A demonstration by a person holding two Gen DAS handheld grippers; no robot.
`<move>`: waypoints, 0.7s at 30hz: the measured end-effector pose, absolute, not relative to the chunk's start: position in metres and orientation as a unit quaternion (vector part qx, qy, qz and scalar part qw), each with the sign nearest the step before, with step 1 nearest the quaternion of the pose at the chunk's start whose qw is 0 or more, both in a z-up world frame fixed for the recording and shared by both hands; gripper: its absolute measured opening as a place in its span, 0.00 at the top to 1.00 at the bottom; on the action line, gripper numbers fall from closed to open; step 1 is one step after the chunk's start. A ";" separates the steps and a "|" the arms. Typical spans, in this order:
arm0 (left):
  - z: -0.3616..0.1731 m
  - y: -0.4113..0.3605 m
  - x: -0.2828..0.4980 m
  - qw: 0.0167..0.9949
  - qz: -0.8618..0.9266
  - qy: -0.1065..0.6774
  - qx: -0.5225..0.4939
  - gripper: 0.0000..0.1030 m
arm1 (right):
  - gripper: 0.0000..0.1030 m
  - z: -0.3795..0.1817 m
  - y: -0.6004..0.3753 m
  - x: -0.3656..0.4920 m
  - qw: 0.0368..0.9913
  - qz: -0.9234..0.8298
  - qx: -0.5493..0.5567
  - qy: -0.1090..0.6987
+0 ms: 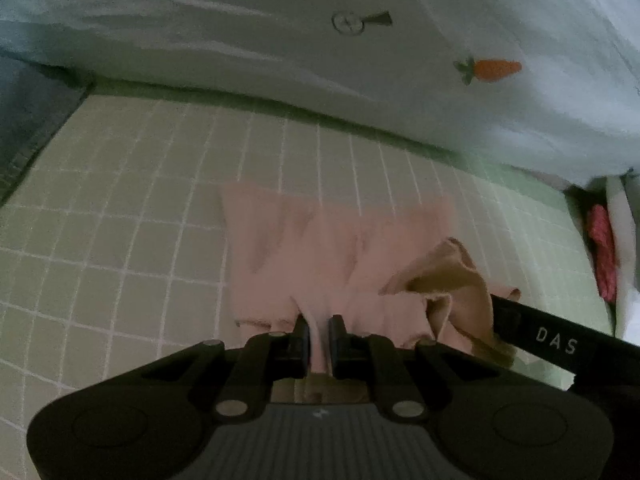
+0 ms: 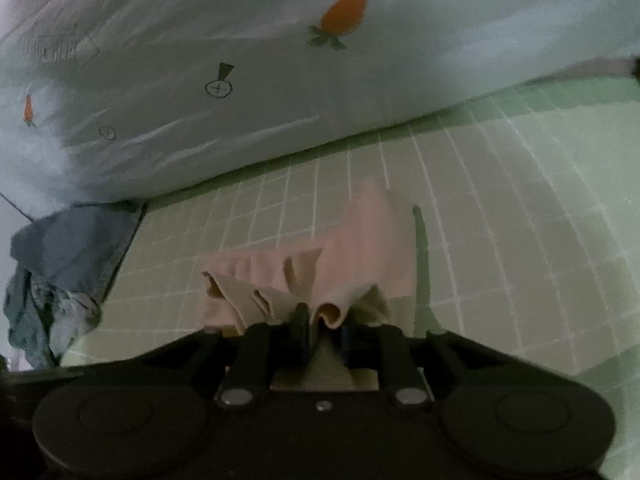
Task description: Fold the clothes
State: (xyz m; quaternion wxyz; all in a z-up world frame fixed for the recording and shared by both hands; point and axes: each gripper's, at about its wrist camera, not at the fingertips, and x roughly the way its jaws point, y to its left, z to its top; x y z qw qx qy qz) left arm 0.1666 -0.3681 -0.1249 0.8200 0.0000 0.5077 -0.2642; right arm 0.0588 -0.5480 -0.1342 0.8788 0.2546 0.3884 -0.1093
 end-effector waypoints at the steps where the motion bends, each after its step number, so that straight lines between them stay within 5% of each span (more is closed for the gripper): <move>1: -0.120 -0.367 0.167 0.825 -0.260 0.502 0.000 0.84 | 0.74 -0.129 -0.549 0.059 0.882 -0.114 0.250 0.384; 5: -0.093 -0.359 0.160 0.852 -0.237 0.467 0.015 0.58 | 0.43 -0.102 -0.556 0.041 0.897 -0.156 0.254 0.325; 8: -0.080 -0.350 0.153 0.862 -0.236 0.448 0.025 0.34 | 0.33 -0.094 -0.560 0.020 0.900 -0.172 0.267 0.298; 21: -0.122 -0.343 0.142 0.821 -0.260 0.508 0.020 0.24 | 0.27 -0.140 -0.533 0.003 0.875 -0.142 0.250 0.389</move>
